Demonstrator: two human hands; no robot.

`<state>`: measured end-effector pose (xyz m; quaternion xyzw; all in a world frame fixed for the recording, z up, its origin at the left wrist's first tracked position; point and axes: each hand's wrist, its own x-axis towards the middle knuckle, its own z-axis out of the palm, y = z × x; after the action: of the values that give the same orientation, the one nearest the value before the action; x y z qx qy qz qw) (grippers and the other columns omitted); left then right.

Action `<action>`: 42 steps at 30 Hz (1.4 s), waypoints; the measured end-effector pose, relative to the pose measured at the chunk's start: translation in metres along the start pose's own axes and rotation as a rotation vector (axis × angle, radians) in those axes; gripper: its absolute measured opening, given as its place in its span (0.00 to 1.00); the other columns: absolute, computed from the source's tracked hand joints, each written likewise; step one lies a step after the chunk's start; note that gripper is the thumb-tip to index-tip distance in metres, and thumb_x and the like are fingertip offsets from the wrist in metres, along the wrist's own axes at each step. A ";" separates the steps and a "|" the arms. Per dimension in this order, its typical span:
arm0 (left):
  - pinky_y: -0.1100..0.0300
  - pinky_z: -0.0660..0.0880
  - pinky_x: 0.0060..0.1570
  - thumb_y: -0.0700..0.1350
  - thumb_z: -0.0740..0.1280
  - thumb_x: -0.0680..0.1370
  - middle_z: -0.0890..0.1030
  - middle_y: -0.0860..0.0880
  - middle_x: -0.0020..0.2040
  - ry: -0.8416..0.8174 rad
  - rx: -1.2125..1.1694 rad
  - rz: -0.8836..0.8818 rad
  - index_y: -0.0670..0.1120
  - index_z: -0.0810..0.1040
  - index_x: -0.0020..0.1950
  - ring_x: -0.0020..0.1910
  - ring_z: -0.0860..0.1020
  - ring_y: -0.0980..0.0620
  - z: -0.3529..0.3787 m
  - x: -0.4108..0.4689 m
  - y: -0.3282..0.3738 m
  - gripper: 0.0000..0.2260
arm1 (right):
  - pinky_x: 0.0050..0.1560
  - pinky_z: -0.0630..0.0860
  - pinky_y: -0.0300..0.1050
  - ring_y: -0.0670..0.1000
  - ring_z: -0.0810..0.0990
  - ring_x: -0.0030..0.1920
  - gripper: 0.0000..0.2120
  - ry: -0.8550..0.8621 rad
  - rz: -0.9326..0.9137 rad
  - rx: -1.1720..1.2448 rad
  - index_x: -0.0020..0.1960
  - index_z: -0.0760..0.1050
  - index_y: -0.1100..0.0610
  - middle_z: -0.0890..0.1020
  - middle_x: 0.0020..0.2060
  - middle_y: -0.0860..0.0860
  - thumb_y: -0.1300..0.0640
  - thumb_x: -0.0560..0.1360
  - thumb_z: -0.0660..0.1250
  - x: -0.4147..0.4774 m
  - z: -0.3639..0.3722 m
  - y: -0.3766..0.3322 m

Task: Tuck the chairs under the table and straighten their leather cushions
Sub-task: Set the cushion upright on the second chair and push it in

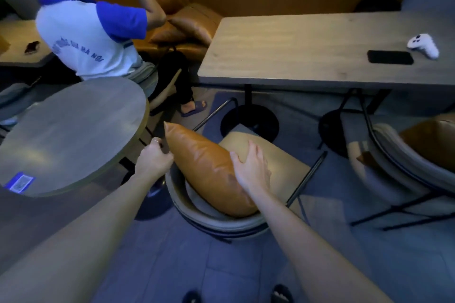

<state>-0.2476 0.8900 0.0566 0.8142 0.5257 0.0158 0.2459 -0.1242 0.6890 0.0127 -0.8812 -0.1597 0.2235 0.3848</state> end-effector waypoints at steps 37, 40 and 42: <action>0.43 0.77 0.50 0.43 0.67 0.78 0.64 0.35 0.69 -0.242 0.221 0.132 0.47 0.52 0.79 0.57 0.75 0.32 0.119 0.091 -0.088 0.34 | 0.53 0.80 0.66 0.62 0.76 0.63 0.46 0.151 0.672 0.743 0.79 0.49 0.42 0.73 0.69 0.54 0.52 0.70 0.73 -0.064 0.091 0.112; 0.47 0.74 0.44 0.42 0.66 0.78 0.64 0.35 0.68 -0.247 0.238 0.135 0.45 0.55 0.78 0.56 0.75 0.32 0.122 0.094 -0.087 0.31 | 0.50 0.81 0.63 0.59 0.78 0.58 0.34 0.133 0.624 0.715 0.72 0.55 0.47 0.75 0.63 0.55 0.62 0.75 0.70 -0.062 0.090 0.120; 0.48 0.73 0.44 0.42 0.66 0.78 0.64 0.35 0.68 -0.244 0.241 0.134 0.45 0.55 0.78 0.57 0.75 0.32 0.124 0.094 -0.087 0.31 | 0.52 0.82 0.65 0.59 0.79 0.56 0.29 0.121 0.620 0.681 0.69 0.56 0.48 0.75 0.61 0.55 0.64 0.77 0.68 -0.059 0.088 0.124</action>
<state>-0.2440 0.9518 -0.1101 0.8667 0.4348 -0.1297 0.2070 -0.2063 0.6347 -0.1175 -0.7222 0.2167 0.3160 0.5758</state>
